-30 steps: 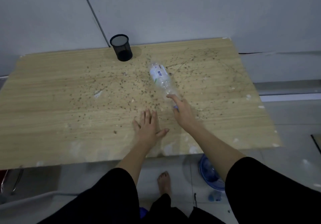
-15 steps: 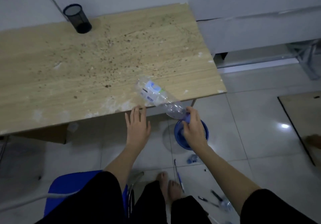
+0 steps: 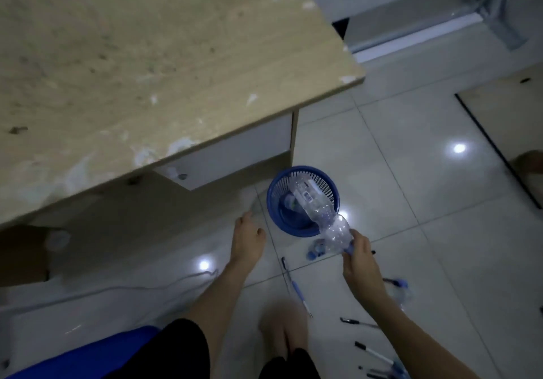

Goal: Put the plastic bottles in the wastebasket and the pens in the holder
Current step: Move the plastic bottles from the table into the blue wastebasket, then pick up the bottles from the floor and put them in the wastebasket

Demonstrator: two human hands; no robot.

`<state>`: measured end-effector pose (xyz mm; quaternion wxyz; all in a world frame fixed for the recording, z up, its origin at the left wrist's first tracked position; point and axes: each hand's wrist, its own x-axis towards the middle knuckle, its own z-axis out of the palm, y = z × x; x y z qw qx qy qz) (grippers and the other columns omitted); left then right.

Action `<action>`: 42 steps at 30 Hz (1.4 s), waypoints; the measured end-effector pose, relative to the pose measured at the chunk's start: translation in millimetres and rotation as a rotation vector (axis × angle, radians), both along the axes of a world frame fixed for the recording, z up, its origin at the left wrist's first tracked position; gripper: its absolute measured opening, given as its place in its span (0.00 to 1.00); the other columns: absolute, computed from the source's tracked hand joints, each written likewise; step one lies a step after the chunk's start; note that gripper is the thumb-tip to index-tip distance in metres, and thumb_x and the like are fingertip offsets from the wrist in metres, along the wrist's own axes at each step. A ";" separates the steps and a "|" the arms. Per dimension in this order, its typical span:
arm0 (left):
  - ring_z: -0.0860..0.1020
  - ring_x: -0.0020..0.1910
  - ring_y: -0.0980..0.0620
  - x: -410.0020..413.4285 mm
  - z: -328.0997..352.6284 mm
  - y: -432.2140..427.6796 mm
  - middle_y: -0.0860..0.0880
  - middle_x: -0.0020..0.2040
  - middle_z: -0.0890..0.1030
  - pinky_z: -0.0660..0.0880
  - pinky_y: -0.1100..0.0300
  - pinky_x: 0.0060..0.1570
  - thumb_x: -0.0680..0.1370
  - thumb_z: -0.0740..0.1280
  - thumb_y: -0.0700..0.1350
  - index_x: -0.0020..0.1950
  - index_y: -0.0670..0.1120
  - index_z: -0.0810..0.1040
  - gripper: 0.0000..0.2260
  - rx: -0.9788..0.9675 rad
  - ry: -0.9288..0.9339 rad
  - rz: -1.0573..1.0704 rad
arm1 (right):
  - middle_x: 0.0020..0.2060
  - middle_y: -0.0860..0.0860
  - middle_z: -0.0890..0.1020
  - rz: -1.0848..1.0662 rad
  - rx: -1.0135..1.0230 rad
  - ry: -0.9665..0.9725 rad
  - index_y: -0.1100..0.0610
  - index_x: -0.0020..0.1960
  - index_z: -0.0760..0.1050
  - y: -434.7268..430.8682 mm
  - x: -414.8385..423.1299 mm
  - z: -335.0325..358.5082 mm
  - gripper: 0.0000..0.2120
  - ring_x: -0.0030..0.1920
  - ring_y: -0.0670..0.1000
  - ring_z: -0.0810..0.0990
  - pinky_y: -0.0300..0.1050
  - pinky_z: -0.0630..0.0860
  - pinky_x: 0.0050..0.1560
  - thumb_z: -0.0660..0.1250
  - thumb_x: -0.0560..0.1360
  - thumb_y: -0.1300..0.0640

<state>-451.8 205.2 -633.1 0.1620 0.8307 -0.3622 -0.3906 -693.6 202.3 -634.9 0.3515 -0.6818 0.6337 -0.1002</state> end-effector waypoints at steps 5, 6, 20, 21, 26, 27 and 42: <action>0.71 0.66 0.40 -7.0 -87.5 -32.5 0.36 0.71 0.68 0.69 0.58 0.58 0.79 0.61 0.36 0.73 0.37 0.62 0.23 0.092 0.110 0.073 | 0.57 0.62 0.73 0.085 0.069 0.137 0.61 0.67 0.63 -33.8 15.6 -86.4 0.23 0.49 0.62 0.77 0.53 0.77 0.47 0.63 0.74 0.68; 0.70 0.67 0.41 -9.7 -103.6 -36.9 0.37 0.71 0.67 0.69 0.58 0.59 0.79 0.61 0.37 0.74 0.37 0.60 0.24 0.094 0.132 0.091 | 0.57 0.62 0.72 0.104 0.071 0.160 0.61 0.67 0.64 -40.4 19.7 -100.8 0.23 0.50 0.63 0.77 0.55 0.77 0.48 0.63 0.74 0.68; 0.82 0.47 0.37 -30.5 -214.0 -55.2 0.39 0.48 0.80 0.81 0.46 0.45 0.75 0.62 0.28 0.46 0.37 0.76 0.07 0.072 0.505 0.641 | 0.56 0.59 0.76 0.226 -0.047 0.284 0.61 0.57 0.73 -64.7 50.3 -217.3 0.13 0.51 0.63 0.76 0.52 0.71 0.48 0.62 0.74 0.67; 0.82 0.47 0.37 -30.4 -213.1 -55.0 0.39 0.48 0.80 0.81 0.47 0.45 0.75 0.62 0.28 0.46 0.37 0.76 0.07 0.062 0.503 0.643 | 0.57 0.57 0.76 0.216 -0.040 0.277 0.59 0.59 0.72 -64.1 51.5 -219.8 0.15 0.53 0.62 0.76 0.51 0.69 0.50 0.61 0.74 0.67; 0.80 0.46 0.41 -33.6 -200.9 -49.9 0.39 0.51 0.79 0.80 0.50 0.49 0.75 0.66 0.31 0.53 0.34 0.77 0.07 0.072 0.481 0.651 | 0.64 0.57 0.74 0.202 -0.054 0.187 0.57 0.70 0.67 -49.0 52.2 -202.7 0.26 0.60 0.62 0.74 0.54 0.73 0.57 0.62 0.74 0.69; 0.80 0.46 0.42 -36.6 -195.1 -47.3 0.39 0.54 0.78 0.79 0.52 0.50 0.75 0.68 0.34 0.58 0.33 0.75 0.12 0.093 0.421 0.626 | 0.63 0.58 0.74 0.195 -0.076 0.170 0.58 0.69 0.69 -42.2 48.8 -193.4 0.25 0.58 0.63 0.75 0.56 0.75 0.55 0.63 0.73 0.70; 0.80 0.51 0.42 -163.2 -155.8 56.1 0.39 0.51 0.82 0.75 0.57 0.49 0.76 0.64 0.37 0.52 0.39 0.79 0.07 0.088 0.084 0.077 | 0.63 0.61 0.75 0.106 0.060 0.196 0.62 0.67 0.69 78.4 -88.1 -150.4 0.21 0.61 0.61 0.73 0.54 0.74 0.59 0.65 0.75 0.65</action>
